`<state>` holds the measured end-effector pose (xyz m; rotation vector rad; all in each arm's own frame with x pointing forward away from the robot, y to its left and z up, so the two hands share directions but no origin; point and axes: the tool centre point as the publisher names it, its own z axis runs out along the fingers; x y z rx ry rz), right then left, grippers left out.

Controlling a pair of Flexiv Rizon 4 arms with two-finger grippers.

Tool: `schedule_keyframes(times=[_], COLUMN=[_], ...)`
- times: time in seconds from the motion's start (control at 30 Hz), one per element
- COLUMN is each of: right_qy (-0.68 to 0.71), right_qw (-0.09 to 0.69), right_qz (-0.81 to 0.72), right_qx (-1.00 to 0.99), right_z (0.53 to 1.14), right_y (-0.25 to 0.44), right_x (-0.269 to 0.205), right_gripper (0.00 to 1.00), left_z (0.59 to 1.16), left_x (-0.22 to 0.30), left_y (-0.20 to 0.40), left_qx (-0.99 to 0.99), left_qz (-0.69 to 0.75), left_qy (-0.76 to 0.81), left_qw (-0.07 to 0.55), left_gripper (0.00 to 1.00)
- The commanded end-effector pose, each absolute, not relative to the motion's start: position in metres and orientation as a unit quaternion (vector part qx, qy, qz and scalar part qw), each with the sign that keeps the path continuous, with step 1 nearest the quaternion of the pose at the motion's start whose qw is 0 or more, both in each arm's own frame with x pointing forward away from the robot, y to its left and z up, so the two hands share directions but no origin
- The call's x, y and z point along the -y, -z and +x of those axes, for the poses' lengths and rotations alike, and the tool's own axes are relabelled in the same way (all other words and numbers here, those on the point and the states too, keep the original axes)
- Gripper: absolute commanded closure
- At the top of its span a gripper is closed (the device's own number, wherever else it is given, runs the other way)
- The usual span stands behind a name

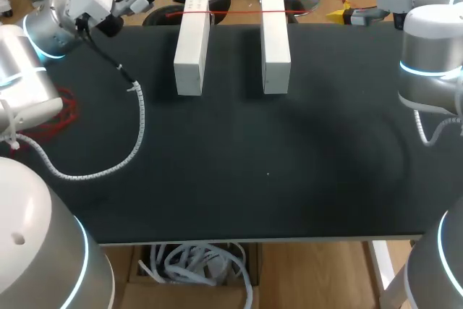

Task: Grab the tape and strap the tape.

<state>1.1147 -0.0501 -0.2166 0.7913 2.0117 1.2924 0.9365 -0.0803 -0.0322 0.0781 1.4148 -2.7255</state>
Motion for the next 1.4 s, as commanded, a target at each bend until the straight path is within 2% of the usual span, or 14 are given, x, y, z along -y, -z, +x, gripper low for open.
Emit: schedule_keyframes(times=[0.03, 0.2, 0.4, 0.53, 0.93, 1.4], right_qy=[-0.488, -0.569, -0.582, -0.591, -0.611, -0.659], right_qw=[0.306, 0.271, 0.294, 0.314, 0.354, 0.327], right_qz=[0.299, 0.412, 0.537, 0.567, 0.619, 0.644], right_qx=[-0.76, -0.658, -0.536, -0.479, -0.344, -0.209], right_z=[1.115, 1.083, 1.049, 1.028, 0.967, 0.918], right_y=[0.216, 0.208, 0.209, 0.202, 0.188, 0.188], right_x=[0.05, 0.065, 0.097, 0.104, 0.081, 0.038], right_gripper=[0.0, 0.0, 0.0, 0.0, 0.0, 0.0], left_z=[0.938, 0.938, 0.938, 0.938, 0.938, 0.938], left_x=[0.08, 0.08, 0.08, 0.08, 0.08, 0.08], left_y=[0.033, 0.033, 0.033, 0.033, 0.033, 0.033], left_qx=[-0.459, -0.459, -0.459, -0.459, -0.459, -0.459], left_qz=[0.027, 0.027, 0.027, 0.027, 0.027, 0.027], left_qy=[0.887, 0.887, 0.887, 0.887, 0.887, 0.887], left_qw=[0.034, 0.034, 0.034, 0.034, 0.034, 0.034], left_gripper=[1.0, 1.0, 1.0, 1.0, 1.0, 1.0])
